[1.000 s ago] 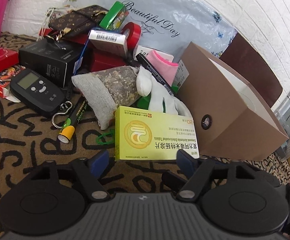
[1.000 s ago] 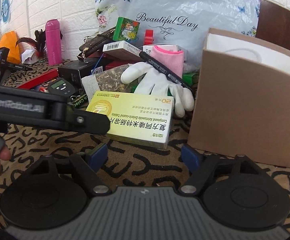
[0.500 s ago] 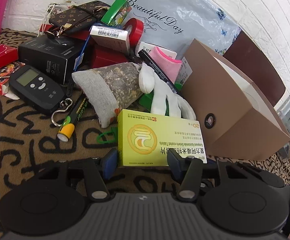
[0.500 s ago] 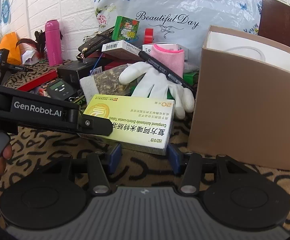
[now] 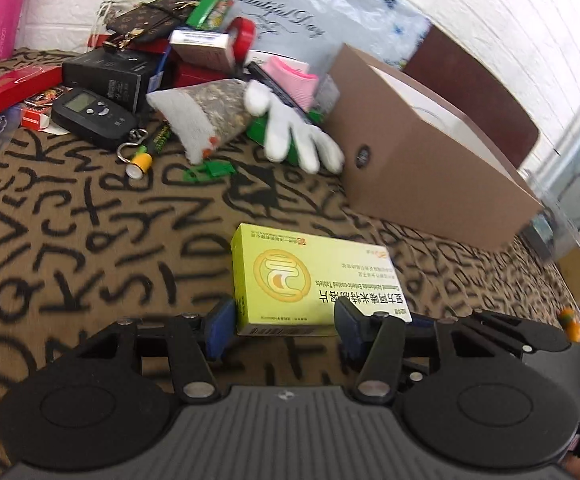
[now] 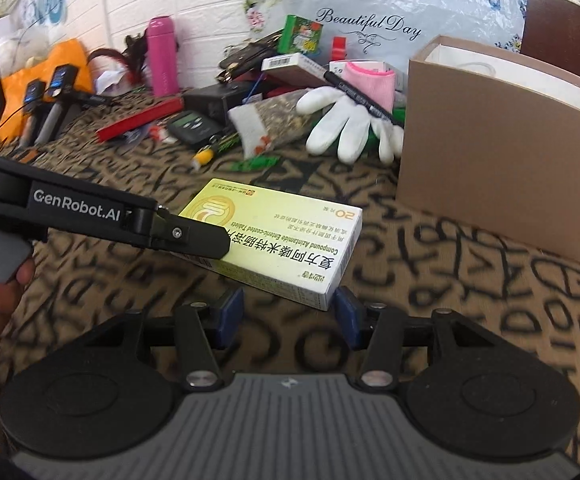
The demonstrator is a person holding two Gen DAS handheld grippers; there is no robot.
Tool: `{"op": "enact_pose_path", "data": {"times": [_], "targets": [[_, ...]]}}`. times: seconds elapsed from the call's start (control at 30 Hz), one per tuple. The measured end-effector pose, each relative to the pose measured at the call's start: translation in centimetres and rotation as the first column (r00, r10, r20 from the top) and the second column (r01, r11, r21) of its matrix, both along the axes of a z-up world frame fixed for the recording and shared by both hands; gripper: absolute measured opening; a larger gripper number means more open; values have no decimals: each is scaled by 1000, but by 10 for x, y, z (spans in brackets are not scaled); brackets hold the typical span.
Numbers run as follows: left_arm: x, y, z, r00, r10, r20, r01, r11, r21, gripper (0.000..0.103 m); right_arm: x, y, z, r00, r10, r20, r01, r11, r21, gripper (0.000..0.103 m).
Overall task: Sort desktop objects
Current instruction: 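Lift the yellow medicine box and carry it over the cardboard box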
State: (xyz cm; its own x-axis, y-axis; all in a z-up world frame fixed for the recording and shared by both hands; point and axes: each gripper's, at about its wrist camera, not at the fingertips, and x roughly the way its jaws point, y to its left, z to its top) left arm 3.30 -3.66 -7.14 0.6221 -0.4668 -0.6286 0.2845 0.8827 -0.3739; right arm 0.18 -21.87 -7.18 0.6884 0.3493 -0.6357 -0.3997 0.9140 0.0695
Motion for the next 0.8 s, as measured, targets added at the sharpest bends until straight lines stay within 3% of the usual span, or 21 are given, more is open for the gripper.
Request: {"op": "enact_pose_path", "data": {"times": [0.2, 0.33, 0.67, 0.8], "targets": [[-2, -7, -2, 1000, -7, 6, 6, 1000, 25, 68, -22, -6, -1, 1000, 11, 24, -10, 1000, -29, 60], [6, -10, -1, 1000, -24, 1, 24, 999, 28, 68, -16, -6, -2, 999, 18, 36, -17, 999, -50, 68], [11, -16, -4, 999, -39, 0, 39, 998, 45, 65, -8, -6, -6, 999, 21, 46, -20, 999, -30, 68], [7, -24, 4, 999, -37, 16, 35, 996, 86, 61, -6, -7, -7, 999, 9, 41, -9, 1000, -6, 65]]}}
